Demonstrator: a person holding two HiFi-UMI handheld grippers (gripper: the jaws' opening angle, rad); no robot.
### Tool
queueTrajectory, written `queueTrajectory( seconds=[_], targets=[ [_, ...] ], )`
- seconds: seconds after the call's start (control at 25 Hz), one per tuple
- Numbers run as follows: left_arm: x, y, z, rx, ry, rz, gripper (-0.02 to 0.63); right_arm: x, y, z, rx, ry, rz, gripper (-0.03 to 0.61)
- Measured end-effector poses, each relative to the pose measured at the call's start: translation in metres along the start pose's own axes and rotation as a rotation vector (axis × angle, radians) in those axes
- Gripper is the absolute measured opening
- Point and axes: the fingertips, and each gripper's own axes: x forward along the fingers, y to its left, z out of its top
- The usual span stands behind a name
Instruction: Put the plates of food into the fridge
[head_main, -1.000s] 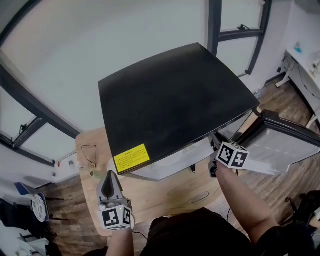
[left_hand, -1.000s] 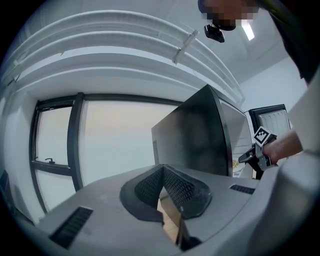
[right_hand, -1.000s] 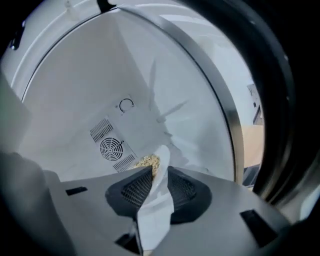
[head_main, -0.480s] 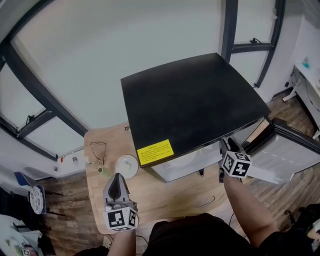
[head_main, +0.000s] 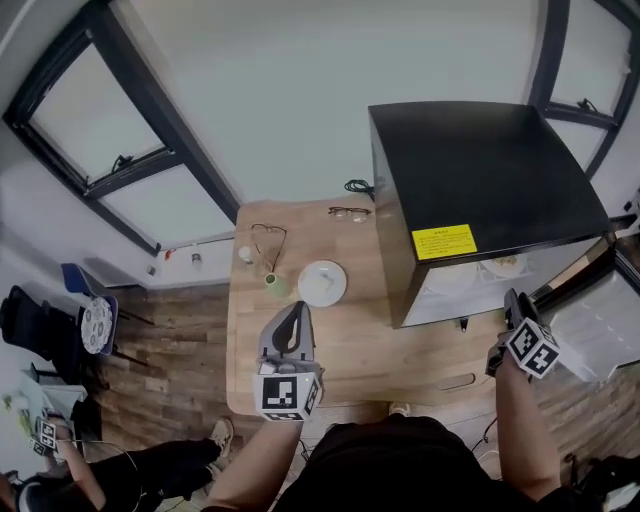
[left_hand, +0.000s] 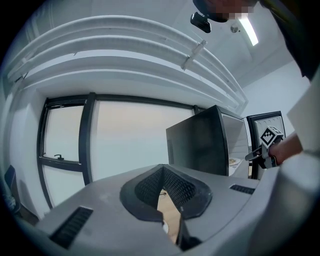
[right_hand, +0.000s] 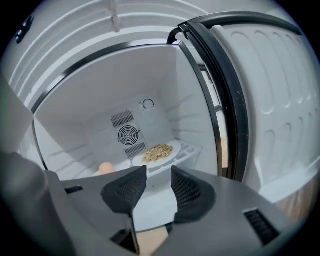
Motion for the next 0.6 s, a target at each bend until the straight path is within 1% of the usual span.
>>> queueTrajectory(
  seconds=[0.08, 0.16, 0.4, 0.52, 0.6],
  targets=[
    [-0.014, 0.008, -0.006, -0.007, 0.010, -0.006, 0.003, -0.011, 0.014, -0.017, 0.007, 0.007, 0.017, 0.169],
    [-0.033, 0.019, -0.011, -0.009, 0.017, -0.004, 0.003, -0.019, 0.037, -0.038, 0.007, 0.023, 0.067, 0.169],
    [-0.091, 0.077, -0.031, -0.035, 0.040, 0.045, 0.003, -0.036, 0.127, -0.118, 0.067, 0.113, 0.277, 0.169],
    [-0.119, 0.094, -0.040, -0.041, 0.045, 0.044, 0.003, -0.057, 0.174, -0.150, 0.095, 0.133, 0.386, 0.169],
    [-0.138, 0.102, -0.044, -0.030, 0.043, 0.042, 0.003, -0.068, 0.200, -0.177, 0.109, 0.164, 0.436, 0.169]
  ],
)
